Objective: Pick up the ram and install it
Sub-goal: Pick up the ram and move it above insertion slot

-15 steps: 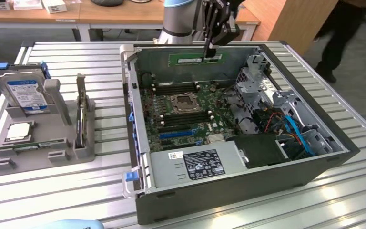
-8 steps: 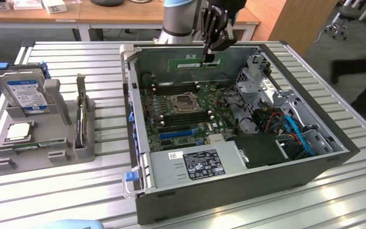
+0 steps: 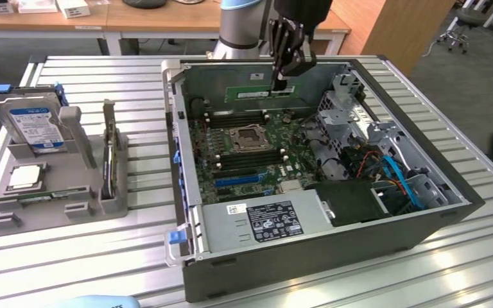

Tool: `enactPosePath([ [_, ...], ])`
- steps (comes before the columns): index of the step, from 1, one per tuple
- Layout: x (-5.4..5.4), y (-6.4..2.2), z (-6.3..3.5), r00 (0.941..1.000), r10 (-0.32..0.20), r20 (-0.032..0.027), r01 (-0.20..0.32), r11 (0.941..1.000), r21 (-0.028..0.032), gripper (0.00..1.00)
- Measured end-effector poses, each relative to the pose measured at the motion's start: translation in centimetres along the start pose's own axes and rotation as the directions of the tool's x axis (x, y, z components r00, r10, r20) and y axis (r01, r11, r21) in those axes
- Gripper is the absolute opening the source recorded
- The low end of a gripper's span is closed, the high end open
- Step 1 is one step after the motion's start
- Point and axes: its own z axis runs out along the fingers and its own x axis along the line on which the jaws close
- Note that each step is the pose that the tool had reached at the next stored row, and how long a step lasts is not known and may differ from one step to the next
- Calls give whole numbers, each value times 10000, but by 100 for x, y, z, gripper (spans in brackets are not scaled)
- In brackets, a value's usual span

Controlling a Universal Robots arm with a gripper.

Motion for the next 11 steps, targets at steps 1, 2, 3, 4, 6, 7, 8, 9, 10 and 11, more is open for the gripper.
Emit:
enactPosePath([
  [1, 0, 0, 12, 10000, 9, 0, -9, 10000, -1, 12],
  [2, 0, -1, 25, 10000, 26, 2, -26, 10000, 0, 12],
  [3, 0, -1, 38, 10000, 58, 2, -58, 10000, 1, 12],
  [4, 0, -2, 49, 9999, 106, 5, -106, 9999, 1, 12],
  [6, 0, -2, 58, 9998, 195, 5, -195, 9998, 0, 12],
  [7, 0, -2, 58, 9998, 196, 4, -196, 9998, 0, 12],
  [8, 0, -2, 58, 9998, 196, 5, -196, 9998, 0, 12],
  [9, 0, -2, 59, 9998, 197, 6, -197, 9998, 0, 12],
  [10, 0, -2, 59, 9998, 200, 6, -200, 9998, 1, 12],
  [11, 0, -2, 60, 9998, 216, 7, -216, 9998, 1, 12],
])
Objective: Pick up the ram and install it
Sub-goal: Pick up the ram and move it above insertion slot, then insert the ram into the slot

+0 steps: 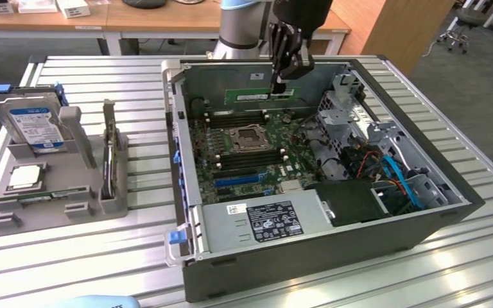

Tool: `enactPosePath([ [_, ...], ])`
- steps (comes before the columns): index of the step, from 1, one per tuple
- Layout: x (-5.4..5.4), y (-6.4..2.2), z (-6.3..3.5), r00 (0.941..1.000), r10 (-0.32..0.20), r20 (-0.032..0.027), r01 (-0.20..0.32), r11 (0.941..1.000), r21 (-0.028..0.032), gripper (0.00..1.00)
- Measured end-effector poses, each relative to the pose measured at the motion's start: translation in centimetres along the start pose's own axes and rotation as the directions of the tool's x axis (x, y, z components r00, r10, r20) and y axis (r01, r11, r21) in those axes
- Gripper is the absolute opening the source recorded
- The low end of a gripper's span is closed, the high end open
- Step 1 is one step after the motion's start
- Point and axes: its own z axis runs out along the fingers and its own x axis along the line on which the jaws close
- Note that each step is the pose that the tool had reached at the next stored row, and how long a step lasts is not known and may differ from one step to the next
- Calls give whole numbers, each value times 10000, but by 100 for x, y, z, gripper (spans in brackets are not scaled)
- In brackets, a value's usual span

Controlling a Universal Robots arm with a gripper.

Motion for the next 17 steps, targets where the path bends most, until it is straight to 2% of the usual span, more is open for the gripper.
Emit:
enactPosePath([
  [17, 0, -1, 15, 10000, 94, 7, -94, 10000, 2, 12],
])
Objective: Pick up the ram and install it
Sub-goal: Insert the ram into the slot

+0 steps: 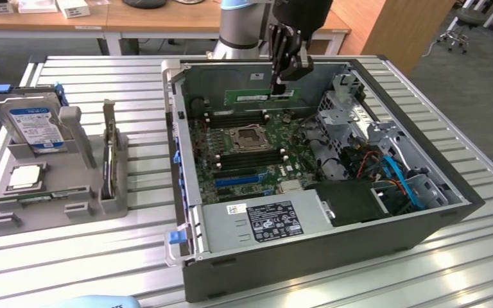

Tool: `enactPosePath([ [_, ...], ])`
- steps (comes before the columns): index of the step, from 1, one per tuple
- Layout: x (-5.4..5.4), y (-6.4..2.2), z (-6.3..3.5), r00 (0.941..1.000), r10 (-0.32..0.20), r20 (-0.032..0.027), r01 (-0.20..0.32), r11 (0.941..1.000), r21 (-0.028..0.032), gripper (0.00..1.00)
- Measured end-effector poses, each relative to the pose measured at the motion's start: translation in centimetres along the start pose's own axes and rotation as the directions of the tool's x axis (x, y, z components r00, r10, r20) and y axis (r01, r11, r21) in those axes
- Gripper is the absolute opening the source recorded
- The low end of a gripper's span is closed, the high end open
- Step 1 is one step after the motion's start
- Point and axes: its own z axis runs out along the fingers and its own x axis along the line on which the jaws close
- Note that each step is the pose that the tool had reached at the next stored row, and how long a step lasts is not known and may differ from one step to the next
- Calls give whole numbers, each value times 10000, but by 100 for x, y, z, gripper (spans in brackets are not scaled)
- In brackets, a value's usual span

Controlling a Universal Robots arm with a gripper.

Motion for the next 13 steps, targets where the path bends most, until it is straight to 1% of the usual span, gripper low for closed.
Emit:
enactPosePath([
  [3, 1, -6, 197, 10000, 0, -4, 0, 10000, 1, 12],
  [13, 2, -11, 330, 10000, 0, -4, 0, 10000, 1, 12],
])
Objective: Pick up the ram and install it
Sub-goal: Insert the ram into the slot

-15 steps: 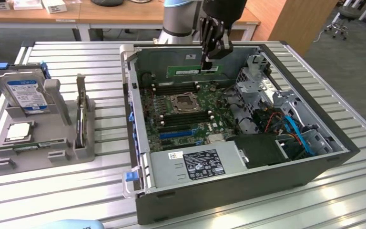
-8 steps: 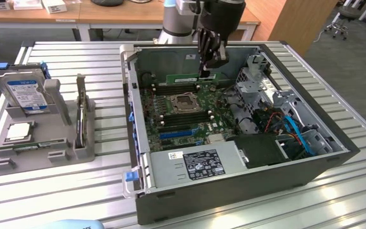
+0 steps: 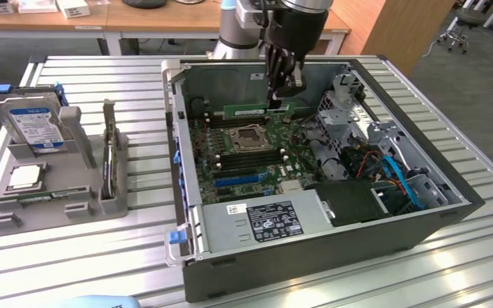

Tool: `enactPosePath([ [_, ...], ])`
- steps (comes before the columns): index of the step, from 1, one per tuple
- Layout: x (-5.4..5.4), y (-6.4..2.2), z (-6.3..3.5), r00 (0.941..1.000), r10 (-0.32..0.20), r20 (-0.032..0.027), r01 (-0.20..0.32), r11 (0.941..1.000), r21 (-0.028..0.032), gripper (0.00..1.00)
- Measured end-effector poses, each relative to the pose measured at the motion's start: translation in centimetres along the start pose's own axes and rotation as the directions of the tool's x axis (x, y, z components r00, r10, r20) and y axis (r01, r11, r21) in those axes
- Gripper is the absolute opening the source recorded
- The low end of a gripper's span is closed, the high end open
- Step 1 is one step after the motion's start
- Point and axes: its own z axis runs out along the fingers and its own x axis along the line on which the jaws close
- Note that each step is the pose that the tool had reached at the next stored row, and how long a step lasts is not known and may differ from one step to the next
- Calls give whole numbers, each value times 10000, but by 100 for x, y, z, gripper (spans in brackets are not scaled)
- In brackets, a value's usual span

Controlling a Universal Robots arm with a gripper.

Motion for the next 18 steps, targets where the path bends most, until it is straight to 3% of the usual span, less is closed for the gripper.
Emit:
enactPosePath([
  [18, 1, -7, 210, 10000, 0, -1, 0, 10000, 0, 12],
])
